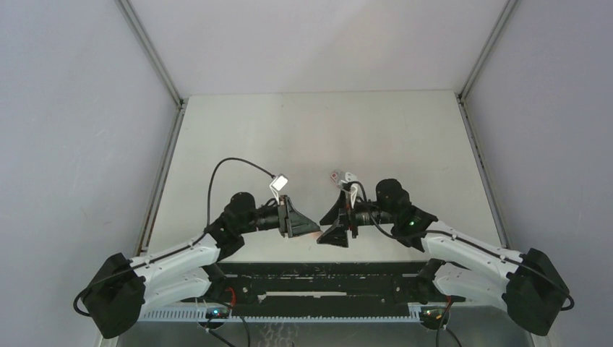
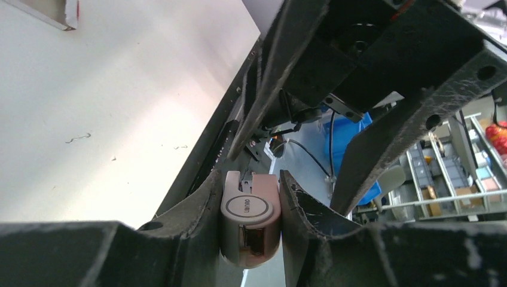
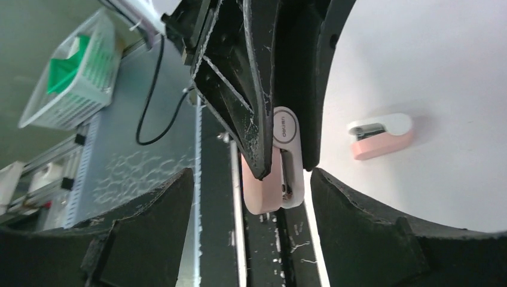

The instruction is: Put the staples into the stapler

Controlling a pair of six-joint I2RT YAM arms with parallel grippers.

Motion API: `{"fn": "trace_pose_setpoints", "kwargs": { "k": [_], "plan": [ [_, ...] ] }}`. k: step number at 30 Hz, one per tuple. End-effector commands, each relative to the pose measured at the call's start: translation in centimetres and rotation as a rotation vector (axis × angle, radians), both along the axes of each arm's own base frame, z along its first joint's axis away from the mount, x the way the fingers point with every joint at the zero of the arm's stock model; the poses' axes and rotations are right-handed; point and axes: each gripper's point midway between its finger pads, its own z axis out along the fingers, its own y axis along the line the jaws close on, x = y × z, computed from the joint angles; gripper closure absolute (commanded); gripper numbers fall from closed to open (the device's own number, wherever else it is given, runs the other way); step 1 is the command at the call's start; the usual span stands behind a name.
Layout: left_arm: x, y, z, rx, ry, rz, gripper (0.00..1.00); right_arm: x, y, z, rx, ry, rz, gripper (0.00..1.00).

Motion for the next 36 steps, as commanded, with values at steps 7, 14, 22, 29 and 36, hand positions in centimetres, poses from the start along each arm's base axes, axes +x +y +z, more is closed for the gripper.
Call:
{"fn": "trace_pose_setpoints", "kwargs": {
  "k": [7,14,22,29,36],
  "plan": [
    [-1.2,-1.1,5.4,-0.087,-0.217,-0.113,1.0,-2.4,1.8,0.8,0.032,0.128,0.2,0.31],
    [-1.4,-1.2,5.6,-0.09,-0.224,-0.116,1.0,-2.6,2.3,1.1,0.051,0.153,0.213,0.85],
    [-1.2,-1.1,5.6,-0.079,-0.232,-0.097,0.96,-0.7,1.9,0.1,0.011,0.183,0.109,1.0],
    [4.7,2.7,2.0,0.215,-0.233,0.285,0.26,4.1,-0.2,-3.6,-0.167,0.173,-0.228,1.0],
    [7.2,7.4,-3.5,0.449,-0.105,0.516,0.2,8.1,-2.8,-9.7,-0.501,0.144,-0.566,1.0]
  ]
}}
